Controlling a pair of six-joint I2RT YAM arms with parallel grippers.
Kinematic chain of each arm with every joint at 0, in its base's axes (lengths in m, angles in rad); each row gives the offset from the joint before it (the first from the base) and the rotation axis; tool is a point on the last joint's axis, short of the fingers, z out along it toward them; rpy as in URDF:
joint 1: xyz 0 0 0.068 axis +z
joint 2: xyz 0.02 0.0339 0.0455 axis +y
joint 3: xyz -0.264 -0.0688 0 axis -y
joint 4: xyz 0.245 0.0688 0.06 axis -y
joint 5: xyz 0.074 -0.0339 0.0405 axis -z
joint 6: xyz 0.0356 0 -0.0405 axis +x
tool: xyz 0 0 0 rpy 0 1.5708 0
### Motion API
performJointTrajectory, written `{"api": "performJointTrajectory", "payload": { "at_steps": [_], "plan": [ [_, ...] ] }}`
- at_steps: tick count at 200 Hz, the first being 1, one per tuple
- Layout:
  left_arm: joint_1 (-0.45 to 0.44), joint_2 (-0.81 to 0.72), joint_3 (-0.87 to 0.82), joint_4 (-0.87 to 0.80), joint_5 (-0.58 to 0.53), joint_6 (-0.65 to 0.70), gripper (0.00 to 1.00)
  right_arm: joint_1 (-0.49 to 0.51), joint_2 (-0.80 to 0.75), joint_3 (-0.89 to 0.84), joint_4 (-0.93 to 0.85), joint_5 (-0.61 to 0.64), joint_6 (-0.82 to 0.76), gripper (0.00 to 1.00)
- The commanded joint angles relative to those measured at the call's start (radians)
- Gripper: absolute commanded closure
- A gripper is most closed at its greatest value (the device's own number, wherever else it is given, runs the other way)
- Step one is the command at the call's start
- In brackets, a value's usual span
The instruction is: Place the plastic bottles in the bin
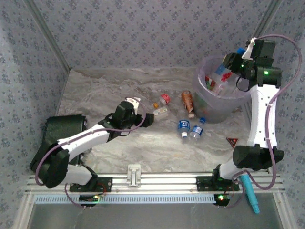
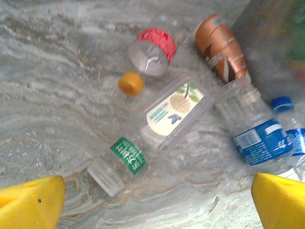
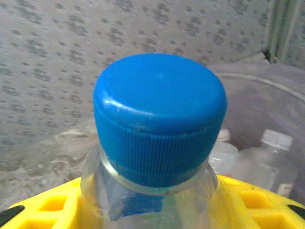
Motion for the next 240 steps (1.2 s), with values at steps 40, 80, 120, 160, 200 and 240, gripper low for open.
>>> {"api": "performJointTrajectory", "payload": {
  "at_steps": [40, 80, 120, 160, 200, 240],
  "plan": [
    [-0.026, 0.055, 0.074, -0.084, -0.028, 0.022, 0.01, -0.004, 0.117, -0.037, -0.173, 0.031, -0.113, 0.57],
    [-0.026, 0.082, 0.113, -0.124, -0.034, 0.041, 0.01, 0.008, 0.144, -0.152, -0.172, 0.041, -0.135, 0.57],
    [-0.028, 0.091, 0.117, -0.115, -0.034, 0.035, 0.01, 0.043, 0.184, -0.230, -0.167, 0.045, -0.150, 0.57],
    [-0.030, 0.100, 0.111, -0.115, -0.034, 0.033, 0.01, 0.091, 0.201, -0.322, -0.132, 0.052, -0.134, 0.54],
    [-0.030, 0.104, 0.114, -0.141, -0.043, 0.051, 0.01, 0.093, 0.188, -0.289, -0.136, 0.048, -0.122, 0.35],
    [-0.031, 0.128, 0.123, -0.147, -0.048, 0.079, 0.01, 0.092, 0.175, -0.158, -0.211, 0.043, -0.130, 0.24]
  ]
}}
